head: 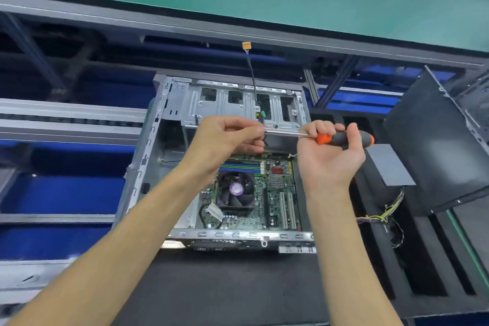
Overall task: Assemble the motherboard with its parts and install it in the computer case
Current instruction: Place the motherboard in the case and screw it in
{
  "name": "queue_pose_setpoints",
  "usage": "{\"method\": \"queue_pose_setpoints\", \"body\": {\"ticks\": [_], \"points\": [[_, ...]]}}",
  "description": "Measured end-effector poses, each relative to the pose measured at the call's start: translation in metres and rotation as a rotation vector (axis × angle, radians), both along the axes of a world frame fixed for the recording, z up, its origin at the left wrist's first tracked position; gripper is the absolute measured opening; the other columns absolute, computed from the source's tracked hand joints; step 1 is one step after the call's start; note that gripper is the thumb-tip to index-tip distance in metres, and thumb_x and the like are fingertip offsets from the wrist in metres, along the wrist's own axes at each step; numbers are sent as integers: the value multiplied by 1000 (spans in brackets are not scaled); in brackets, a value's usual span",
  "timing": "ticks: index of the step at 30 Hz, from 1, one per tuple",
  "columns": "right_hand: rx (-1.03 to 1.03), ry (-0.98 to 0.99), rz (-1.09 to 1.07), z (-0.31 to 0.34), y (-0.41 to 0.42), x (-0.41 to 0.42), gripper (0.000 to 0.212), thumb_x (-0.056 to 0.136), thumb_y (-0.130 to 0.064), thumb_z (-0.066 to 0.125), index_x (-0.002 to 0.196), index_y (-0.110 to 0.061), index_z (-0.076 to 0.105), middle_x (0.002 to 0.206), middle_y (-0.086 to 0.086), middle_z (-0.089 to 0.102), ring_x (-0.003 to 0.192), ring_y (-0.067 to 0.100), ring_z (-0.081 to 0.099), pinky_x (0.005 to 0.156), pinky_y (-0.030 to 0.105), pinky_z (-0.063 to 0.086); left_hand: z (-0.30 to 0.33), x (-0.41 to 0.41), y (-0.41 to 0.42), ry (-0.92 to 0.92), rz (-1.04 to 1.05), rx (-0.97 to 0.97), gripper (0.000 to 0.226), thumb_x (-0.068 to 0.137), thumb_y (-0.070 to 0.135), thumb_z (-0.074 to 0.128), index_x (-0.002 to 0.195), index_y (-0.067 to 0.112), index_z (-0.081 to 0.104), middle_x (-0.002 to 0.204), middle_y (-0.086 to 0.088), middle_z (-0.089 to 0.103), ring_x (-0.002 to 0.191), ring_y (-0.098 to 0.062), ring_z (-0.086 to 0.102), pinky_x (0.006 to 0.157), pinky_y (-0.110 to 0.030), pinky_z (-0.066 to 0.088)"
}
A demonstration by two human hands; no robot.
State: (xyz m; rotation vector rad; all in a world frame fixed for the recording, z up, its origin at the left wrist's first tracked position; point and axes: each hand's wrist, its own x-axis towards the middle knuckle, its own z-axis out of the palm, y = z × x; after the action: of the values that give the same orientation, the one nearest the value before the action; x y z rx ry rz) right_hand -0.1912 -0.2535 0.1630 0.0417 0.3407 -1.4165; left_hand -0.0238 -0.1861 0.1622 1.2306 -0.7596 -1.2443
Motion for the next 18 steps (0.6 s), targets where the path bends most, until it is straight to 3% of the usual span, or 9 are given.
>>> {"method": "queue_pose_setpoints", "body": {"ticks": [3,10,13,15,18], "points": [[-2,16,-9,0,4,13,27,102,-24,46,78,-15,44,67,-2,33,57,13,33,59,26,29,-2,10,5,-35,20,-16,4,84,9,78,83,12,81,83,-14,76,77,-26,75,71,-27,60],[-14,43,-12,1,11,38,28,102,-24,48,76,-15,45,68,-1,34,56,15,35,61,26,32,-11,21,14,24,116,44,12,85,17,79,84,5,79,78,-15,75,69,-26,73,64,-28,60],[-46,91,10,-5,12,44,28,103,-28,49,78,-16,47,69,0,40,59,16,44,66,27,38,-16,26,16,-34,150,57,14,86,19,79,85,4,78,77,-15,75,68,-28,73,63,-28,60],[-69,207,39,-7,12,50,30,103,-36,50,79,-19,50,71,0,48,65,16,51,70,28,42,-16,30,17,-15,162,55,15,87,18,77,88,3,77,80,-15,75,69,-27,73,64,-27,59],[-94,589,87,-10,12,56,36,102,-50,50,83,-21,56,68,-4,50,63,13,49,60,25,39,-10,39,17,121,194,30,15,88,13,73,96,1,74,85,-11,75,77,-23,73,71,-23,58]]}}
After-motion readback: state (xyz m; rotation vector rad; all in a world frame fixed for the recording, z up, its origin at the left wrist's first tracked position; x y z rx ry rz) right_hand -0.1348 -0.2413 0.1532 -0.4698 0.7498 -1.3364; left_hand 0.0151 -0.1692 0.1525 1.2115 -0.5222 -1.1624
